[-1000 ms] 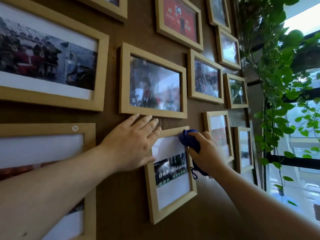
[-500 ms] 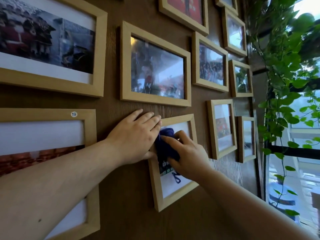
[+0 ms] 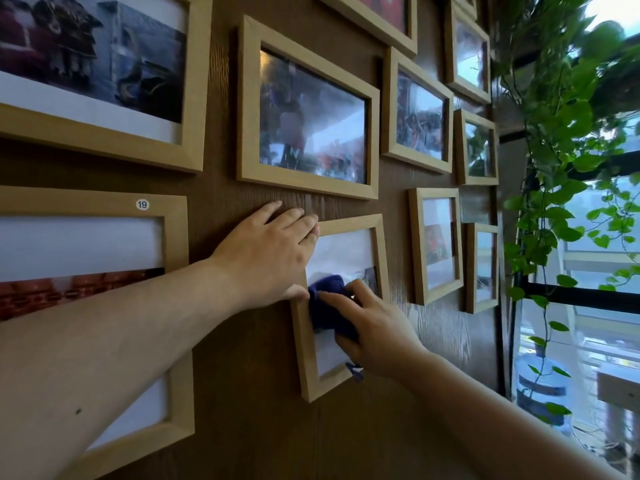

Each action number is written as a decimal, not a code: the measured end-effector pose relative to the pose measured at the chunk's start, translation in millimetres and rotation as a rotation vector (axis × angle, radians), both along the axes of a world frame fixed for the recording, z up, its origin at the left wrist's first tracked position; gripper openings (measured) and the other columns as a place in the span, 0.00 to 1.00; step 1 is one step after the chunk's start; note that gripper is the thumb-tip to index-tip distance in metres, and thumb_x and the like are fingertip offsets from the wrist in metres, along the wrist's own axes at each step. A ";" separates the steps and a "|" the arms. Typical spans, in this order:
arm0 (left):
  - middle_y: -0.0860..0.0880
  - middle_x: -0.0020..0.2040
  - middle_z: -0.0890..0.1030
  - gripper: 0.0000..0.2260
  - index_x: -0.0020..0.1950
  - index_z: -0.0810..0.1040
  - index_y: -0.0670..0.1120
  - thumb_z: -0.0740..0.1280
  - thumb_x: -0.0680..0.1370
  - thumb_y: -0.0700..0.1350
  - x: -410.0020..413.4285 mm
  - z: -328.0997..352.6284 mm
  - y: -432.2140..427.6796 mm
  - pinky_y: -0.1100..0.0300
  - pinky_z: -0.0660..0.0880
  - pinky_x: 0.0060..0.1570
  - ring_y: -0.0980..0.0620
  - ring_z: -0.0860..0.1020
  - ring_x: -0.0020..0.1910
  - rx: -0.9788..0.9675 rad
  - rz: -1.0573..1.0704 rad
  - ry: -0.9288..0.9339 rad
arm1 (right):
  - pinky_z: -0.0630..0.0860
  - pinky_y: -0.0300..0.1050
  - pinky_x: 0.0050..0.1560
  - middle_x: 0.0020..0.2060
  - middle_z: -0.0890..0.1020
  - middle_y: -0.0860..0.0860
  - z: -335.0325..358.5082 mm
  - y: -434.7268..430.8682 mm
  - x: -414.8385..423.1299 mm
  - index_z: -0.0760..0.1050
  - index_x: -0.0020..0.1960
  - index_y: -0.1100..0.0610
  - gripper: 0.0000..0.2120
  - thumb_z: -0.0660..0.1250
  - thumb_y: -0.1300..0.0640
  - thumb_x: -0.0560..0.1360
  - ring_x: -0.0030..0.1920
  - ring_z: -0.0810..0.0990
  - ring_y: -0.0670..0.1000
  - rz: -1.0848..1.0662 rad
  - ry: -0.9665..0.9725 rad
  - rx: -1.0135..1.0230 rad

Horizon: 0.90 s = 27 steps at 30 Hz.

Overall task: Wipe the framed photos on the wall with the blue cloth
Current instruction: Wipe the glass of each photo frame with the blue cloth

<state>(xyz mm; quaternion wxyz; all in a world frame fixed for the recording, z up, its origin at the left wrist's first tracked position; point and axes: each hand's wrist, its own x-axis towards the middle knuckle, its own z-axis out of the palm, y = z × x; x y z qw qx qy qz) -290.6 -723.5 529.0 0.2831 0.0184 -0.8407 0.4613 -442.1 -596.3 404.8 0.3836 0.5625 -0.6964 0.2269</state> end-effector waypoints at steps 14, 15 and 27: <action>0.43 0.77 0.59 0.43 0.75 0.55 0.41 0.60 0.70 0.69 -0.5 -1.3 0.8 0.45 0.53 0.74 0.44 0.57 0.75 -0.005 0.016 0.013 | 0.73 0.42 0.38 0.57 0.72 0.50 -35.3 10.8 3.9 0.62 0.67 0.44 0.25 0.61 0.44 0.70 0.44 0.75 0.50 -0.030 -0.123 0.094; 0.42 0.77 0.60 0.43 0.75 0.56 0.41 0.60 0.70 0.69 -0.1 -1.4 1.0 0.45 0.53 0.73 0.44 0.57 0.75 -0.009 0.017 0.016 | 0.73 0.43 0.37 0.57 0.72 0.51 -36.0 10.8 8.0 0.62 0.67 0.44 0.25 0.60 0.44 0.70 0.43 0.75 0.50 0.001 -0.104 0.137; 0.42 0.75 0.62 0.44 0.74 0.57 0.41 0.61 0.70 0.69 0.7 -2.5 3.7 0.45 0.54 0.73 0.44 0.59 0.74 -0.018 0.033 0.026 | 0.75 0.45 0.37 0.49 0.73 0.47 -26.8 42.9 -33.9 0.69 0.62 0.44 0.17 0.60 0.45 0.73 0.39 0.74 0.49 -0.321 -0.145 0.264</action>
